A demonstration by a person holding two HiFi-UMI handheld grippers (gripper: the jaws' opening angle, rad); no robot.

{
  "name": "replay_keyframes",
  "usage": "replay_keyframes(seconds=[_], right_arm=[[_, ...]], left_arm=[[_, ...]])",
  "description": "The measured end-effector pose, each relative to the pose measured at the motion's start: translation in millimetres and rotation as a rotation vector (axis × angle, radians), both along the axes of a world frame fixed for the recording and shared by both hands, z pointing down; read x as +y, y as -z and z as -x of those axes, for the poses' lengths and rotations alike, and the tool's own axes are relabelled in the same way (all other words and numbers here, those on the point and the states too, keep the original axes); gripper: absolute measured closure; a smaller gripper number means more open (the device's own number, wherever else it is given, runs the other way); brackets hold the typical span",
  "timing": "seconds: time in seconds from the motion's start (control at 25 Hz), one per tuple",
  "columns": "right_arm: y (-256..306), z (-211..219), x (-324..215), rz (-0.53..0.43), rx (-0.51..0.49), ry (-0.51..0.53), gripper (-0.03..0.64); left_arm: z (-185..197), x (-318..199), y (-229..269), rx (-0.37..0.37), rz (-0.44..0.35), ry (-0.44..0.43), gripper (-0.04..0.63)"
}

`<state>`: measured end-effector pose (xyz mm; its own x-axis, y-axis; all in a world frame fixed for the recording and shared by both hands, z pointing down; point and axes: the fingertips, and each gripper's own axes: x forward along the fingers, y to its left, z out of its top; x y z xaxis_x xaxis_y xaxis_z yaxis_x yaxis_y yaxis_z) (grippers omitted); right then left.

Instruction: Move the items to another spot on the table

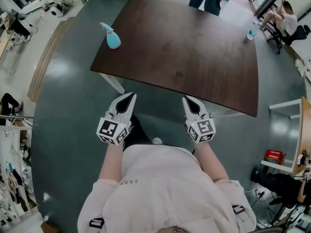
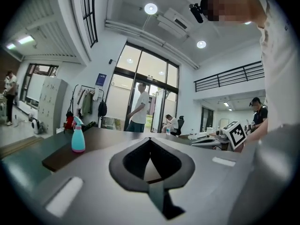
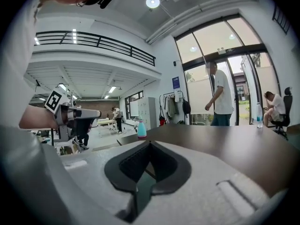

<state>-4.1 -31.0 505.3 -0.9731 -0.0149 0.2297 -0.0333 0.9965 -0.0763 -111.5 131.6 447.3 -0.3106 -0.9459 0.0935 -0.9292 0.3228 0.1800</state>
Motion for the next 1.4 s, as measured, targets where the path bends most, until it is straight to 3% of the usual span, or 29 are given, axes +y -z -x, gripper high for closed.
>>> replay_keyframes(seconds=[0.4,0.72,1.0,1.08,1.4], right_arm=[[4.8,142.2,28.9,0.007,0.005,0.059,0.626],[17.1,279.2,65.0,-0.004,-0.019,0.13,0.626],[24.3,378.7,83.9,-0.012,-0.027,0.189,0.621],[20.7,401.9,86.5,-0.01,-0.017,0.199,0.52],[-4.9,462.7,85.2,0.003,0.033,0.237,0.345]], left_arm=[[154.9,46.5,15.3,-0.014,-0.007,0.106,0.578],[274.4,68.5,5.2,0.03,-0.004,0.091,0.578],[340.0,68.1,0.7,0.027,0.019,0.032,0.578],[355.8,69.5,-3.3,0.037,0.019,0.036,0.578],[388.3,63.9,-17.3,0.085,0.017,0.066,0.578]])
